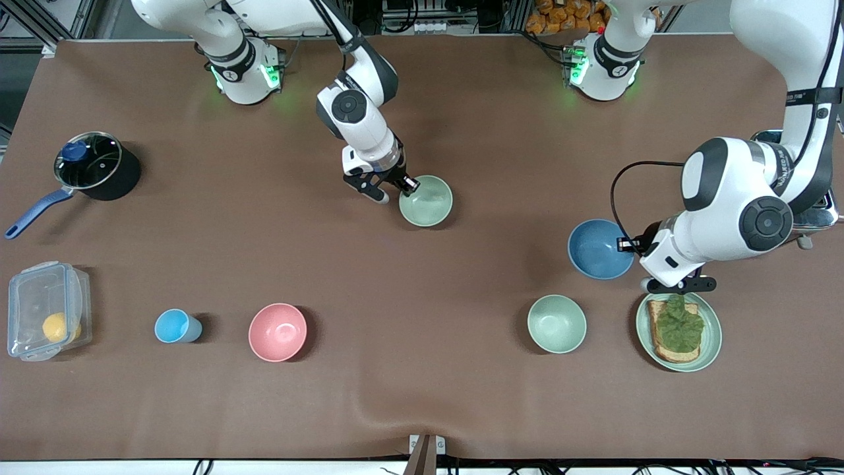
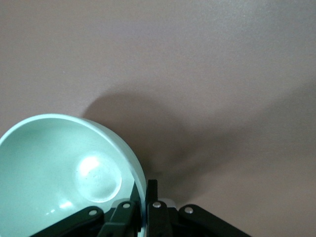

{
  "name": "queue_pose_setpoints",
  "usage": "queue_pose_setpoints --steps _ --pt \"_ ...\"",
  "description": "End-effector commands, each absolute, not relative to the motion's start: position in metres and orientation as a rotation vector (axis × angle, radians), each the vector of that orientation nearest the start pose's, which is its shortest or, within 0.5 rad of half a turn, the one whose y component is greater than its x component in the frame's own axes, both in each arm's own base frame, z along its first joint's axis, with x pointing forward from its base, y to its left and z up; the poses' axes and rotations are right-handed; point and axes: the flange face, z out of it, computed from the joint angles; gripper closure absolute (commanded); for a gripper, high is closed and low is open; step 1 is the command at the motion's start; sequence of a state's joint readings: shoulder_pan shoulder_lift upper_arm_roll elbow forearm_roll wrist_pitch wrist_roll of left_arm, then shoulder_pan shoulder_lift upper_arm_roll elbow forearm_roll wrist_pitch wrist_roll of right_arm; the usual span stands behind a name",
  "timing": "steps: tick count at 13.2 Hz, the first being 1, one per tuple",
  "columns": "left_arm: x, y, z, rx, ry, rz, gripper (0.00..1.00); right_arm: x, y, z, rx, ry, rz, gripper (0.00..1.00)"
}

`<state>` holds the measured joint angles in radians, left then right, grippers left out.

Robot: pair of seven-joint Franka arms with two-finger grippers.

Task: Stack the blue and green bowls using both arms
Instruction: 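Carry the blue bowl over the green bowl with the left gripper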

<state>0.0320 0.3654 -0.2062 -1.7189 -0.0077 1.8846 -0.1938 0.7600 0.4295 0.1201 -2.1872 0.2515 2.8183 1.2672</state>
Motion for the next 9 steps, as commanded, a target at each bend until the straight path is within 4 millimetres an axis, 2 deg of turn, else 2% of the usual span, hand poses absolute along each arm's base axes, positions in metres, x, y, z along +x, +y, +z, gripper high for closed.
queue_pose_setpoints --steps 1,5,6,7,8,9 --pt "0.625 -0.111 0.382 -3.219 -0.059 0.326 1.00 0.377 0.442 0.203 -2.748 0.925 0.057 1.00" --pt "0.625 -0.111 0.386 -3.222 -0.057 0.324 1.00 0.377 0.442 0.202 -2.748 0.928 0.057 1.00" --pt "0.624 -0.109 0.388 -3.222 -0.044 0.328 1.00 0.377 0.442 0.202 -2.748 0.928 0.059 0.94" --pt "0.623 -0.110 0.390 -3.219 -0.040 0.345 1.00 0.377 0.442 0.201 -2.749 0.930 0.059 0.77" --pt "0.624 -0.113 0.399 -3.228 -0.038 0.360 1.00 0.378 0.441 0.201 -2.747 0.939 0.061 0.19" --pt "0.625 -0.119 0.408 -3.248 -0.049 0.368 1.00 0.382 0.438 0.201 -2.724 1.001 0.066 0.00"
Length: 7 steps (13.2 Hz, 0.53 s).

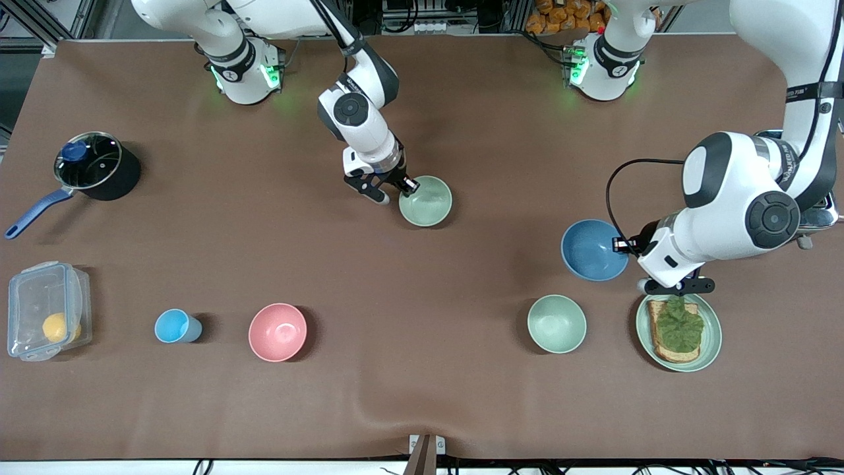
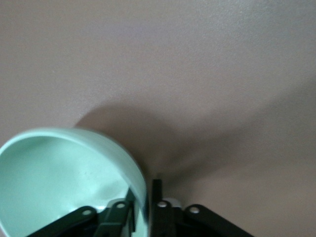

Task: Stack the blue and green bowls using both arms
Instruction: 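Carry the blue bowl over the green bowl with the left gripper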

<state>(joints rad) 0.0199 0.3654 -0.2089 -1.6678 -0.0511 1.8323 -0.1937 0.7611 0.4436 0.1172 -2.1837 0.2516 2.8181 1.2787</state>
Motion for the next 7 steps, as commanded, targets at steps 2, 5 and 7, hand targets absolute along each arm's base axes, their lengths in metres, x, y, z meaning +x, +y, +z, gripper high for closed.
queue_pose_setpoints --steps 2,5,7 --pt "0.626 -0.135 0.434 -3.282 -0.048 0.398 1.00 0.382 0.442 0.205 -2.709 1.035 0.071 0.00" --pt "0.619 -0.174 0.444 -3.288 -0.159 0.435 1.00 0.389 0.439 0.213 -2.695 1.050 0.066 0.00" --pt "0.604 -0.215 0.439 -3.251 -0.236 0.476 1.00 0.396 0.442 0.231 -2.698 1.066 0.092 0.00"
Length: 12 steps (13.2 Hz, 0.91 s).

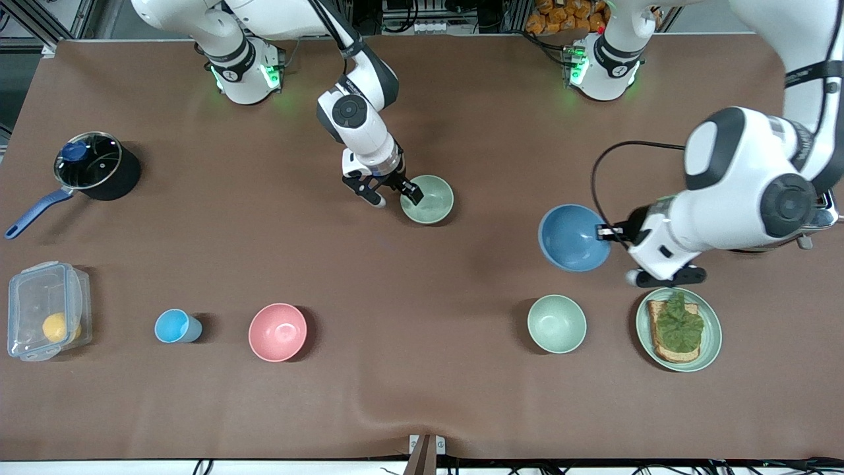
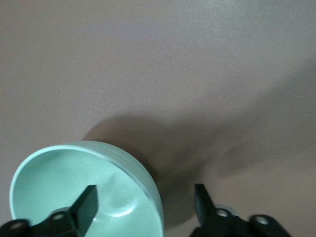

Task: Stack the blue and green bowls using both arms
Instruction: 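Carry the blue bowl over the green bowl with the left gripper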

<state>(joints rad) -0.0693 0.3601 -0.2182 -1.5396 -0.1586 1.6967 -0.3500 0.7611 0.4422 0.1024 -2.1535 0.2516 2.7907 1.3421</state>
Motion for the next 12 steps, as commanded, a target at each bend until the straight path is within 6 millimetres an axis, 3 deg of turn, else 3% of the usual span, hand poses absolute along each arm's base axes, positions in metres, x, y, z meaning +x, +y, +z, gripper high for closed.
queue_pose_setpoints --steps 1,3,5,7,10,12 --pt "0.594 -0.233 0.433 -3.227 -0.241 0.511 1.00 0.406 0.442 0.246 -2.687 1.123 0.116 0.00" --pt "0.578 -0.259 0.418 -3.197 -0.214 0.548 1.00 0.424 0.445 0.270 -2.666 1.257 0.184 0.00" --pt "0.561 -0.275 0.398 -3.193 -0.220 0.533 1.00 0.445 0.432 0.285 -2.672 1.326 0.230 0.00" --pt "0.539 -0.296 0.386 -3.187 -0.231 0.533 1.00 0.468 0.404 0.291 -2.663 1.396 0.265 0.00" --pt "0.507 -0.335 0.357 -3.188 -0.287 0.519 1.00 0.488 0.378 0.281 -2.504 1.603 0.393 0.00" --pt "0.488 -0.355 0.334 -3.199 -0.313 0.501 1.00 0.495 0.365 0.257 -2.384 1.728 0.511 0.00"
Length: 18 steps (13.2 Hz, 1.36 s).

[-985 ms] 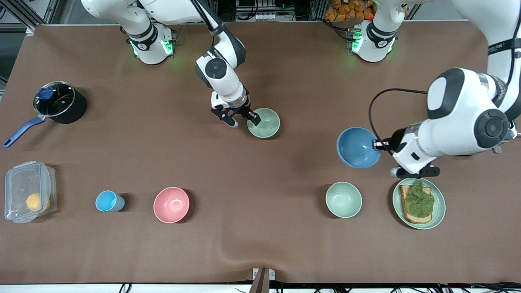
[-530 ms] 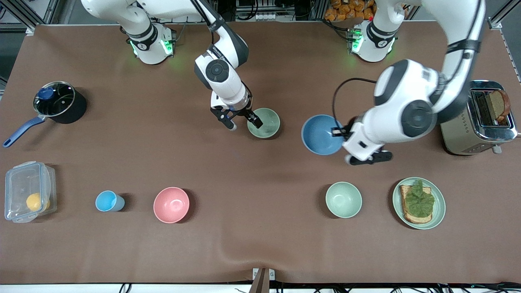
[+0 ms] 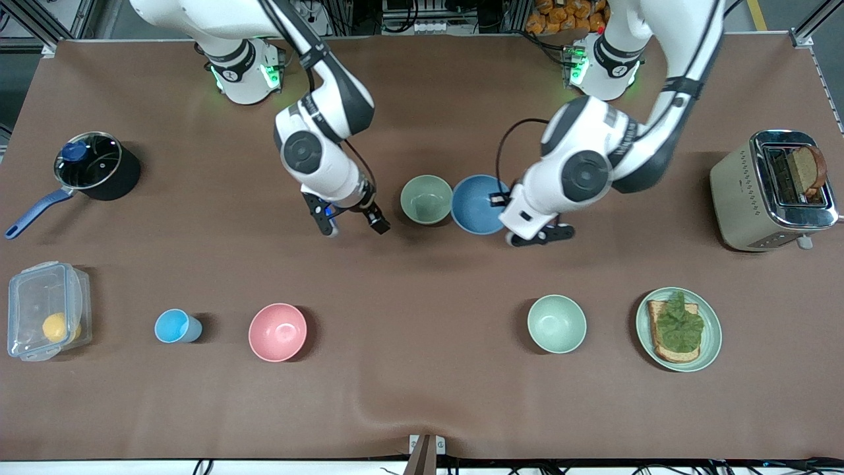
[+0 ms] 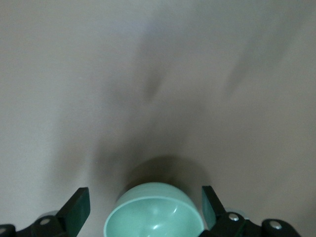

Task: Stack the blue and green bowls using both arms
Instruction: 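Carry the blue bowl over the green bowl with the left gripper, then lower the blue bowl into the green bowl and open the left gripper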

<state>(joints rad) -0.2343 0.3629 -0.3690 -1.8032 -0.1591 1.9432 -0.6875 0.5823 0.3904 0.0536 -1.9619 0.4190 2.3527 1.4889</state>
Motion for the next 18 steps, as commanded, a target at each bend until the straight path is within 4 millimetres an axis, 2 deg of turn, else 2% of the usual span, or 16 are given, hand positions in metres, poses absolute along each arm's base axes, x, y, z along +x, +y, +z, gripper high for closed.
queue_pose_setpoints --steps 1,6,8,11,13,18 --pt "0.480 -0.365 0.323 -3.202 -0.317 0.497 1.00 0.493 0.367 0.249 -2.371 1.751 0.526 0.00" --pt "0.446 -0.407 0.293 -3.201 -0.350 0.484 1.00 0.487 0.370 0.194 -2.244 1.872 0.584 0.00" --pt "0.441 -0.417 0.281 -3.209 -0.368 0.479 1.00 0.488 0.370 0.189 -2.174 1.908 0.601 0.00" --pt "0.435 -0.426 0.270 -3.216 -0.364 0.480 1.00 0.483 0.370 0.184 -2.174 1.918 0.613 0.00" --pt "0.432 -0.430 0.269 -3.211 -0.379 0.481 1.00 0.483 0.371 0.185 -2.165 1.921 0.620 0.00" --pt "0.431 -0.439 0.253 -3.226 -0.389 0.481 1.00 0.476 0.372 0.181 -2.148 1.934 0.639 0.00"
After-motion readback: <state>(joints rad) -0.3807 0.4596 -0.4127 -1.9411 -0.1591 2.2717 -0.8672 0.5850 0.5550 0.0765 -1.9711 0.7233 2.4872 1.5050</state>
